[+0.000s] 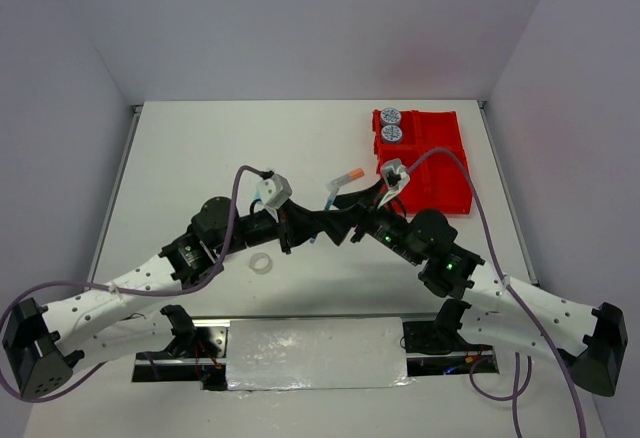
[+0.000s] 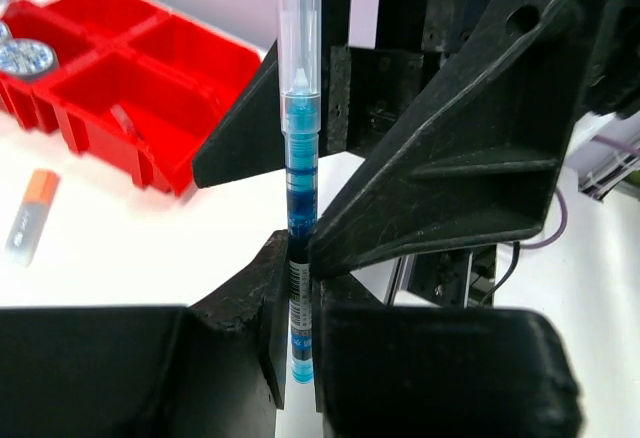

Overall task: Sort the stationery into containers
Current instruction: Close the pen cap on the pen.

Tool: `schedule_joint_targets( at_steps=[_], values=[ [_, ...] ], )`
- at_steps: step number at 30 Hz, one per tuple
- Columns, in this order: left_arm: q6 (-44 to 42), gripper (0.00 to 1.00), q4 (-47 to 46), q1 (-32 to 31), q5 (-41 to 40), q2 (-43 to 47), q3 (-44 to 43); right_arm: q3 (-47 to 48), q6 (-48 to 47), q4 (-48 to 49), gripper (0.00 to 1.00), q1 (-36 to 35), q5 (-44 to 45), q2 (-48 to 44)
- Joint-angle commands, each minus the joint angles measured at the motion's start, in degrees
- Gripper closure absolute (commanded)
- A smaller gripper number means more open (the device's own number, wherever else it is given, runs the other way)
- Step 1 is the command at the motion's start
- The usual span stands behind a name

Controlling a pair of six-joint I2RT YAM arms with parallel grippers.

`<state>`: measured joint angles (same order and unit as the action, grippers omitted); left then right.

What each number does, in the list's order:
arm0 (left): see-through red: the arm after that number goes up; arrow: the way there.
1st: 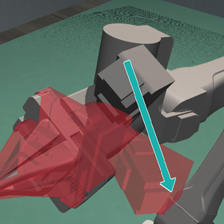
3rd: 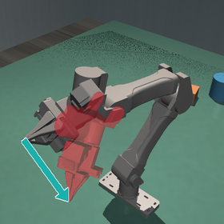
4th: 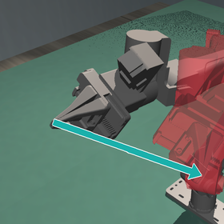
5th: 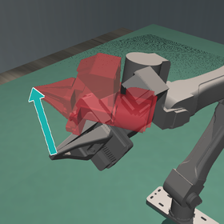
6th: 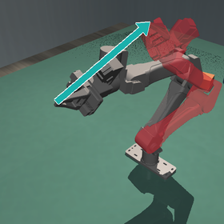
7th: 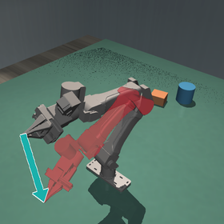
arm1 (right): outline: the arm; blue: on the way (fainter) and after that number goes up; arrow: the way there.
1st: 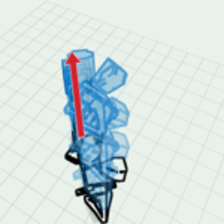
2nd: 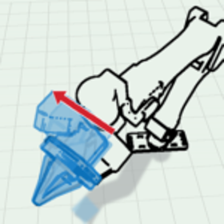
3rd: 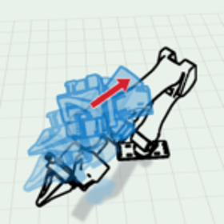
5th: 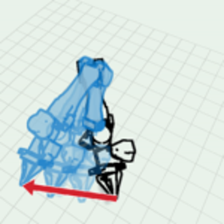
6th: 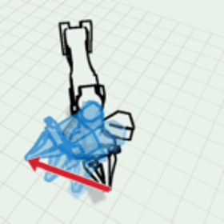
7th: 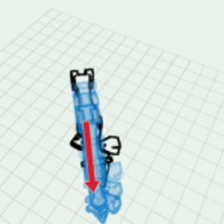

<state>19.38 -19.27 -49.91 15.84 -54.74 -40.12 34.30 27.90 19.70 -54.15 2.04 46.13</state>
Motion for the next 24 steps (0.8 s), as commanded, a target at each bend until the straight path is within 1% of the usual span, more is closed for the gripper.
schedule_joint_targets(
  at_steps=[1,3,5,11,13,18,21,22,24],
  values=[
    [-1.71,1.00,-4.02,-0.10,2.17,1.92,-0.13,2.52,-3.20,-0.45,0.18,-0.69,-1.69,-1.57],
    [-1.71,1.00,-3.85,-0.10,2.79,1.74,-0.14,2.78,-4.17,-0.80,0.13,-0.69,-0.91,-2.35],
    [-1.71,1.00,-3.85,-0.10,3.67,1.31,-0.14,4.09,-5.83,-1.42,0.11,-0.69,-0.11,-2.89],
    [-1.80,1.00,-3.41,-0.19,4.38,0.78,-0.05,9.28,-10.23,-4.41,0.12,-0.69,-1.69,-2.98],
    [-1.80,1.00,-3.50,-0.19,4.82,0.78,0.04,10.25,-11.28,-5.37,0.13,-0.69,-0.47,-2.62],
    [-1.97,1.00,-3.59,-0.19,5.87,0.51,-0.13,10.87,-12.87,-4.15,0.16,-0.61,2.70,-1.22],
    [-2.06,1.00,-3.41,-0.19,6.05,0.51,-0.22,11.40,-13.40,-3.80,0.23,-0.61,2.97,-0.16],
    [-2.06,1.00,-3.32,-0.19,6.22,0.43,-0.22,11.22,-13.40,-3.36,0.30,-0.61,2.79,-0.08],
    [-2.24,1.00,-3.15,-0.19,6.23,0.42,-0.22,11.13,-13.49,-2.48,0.38,-0.52,2.62,0.01]
  ],
)
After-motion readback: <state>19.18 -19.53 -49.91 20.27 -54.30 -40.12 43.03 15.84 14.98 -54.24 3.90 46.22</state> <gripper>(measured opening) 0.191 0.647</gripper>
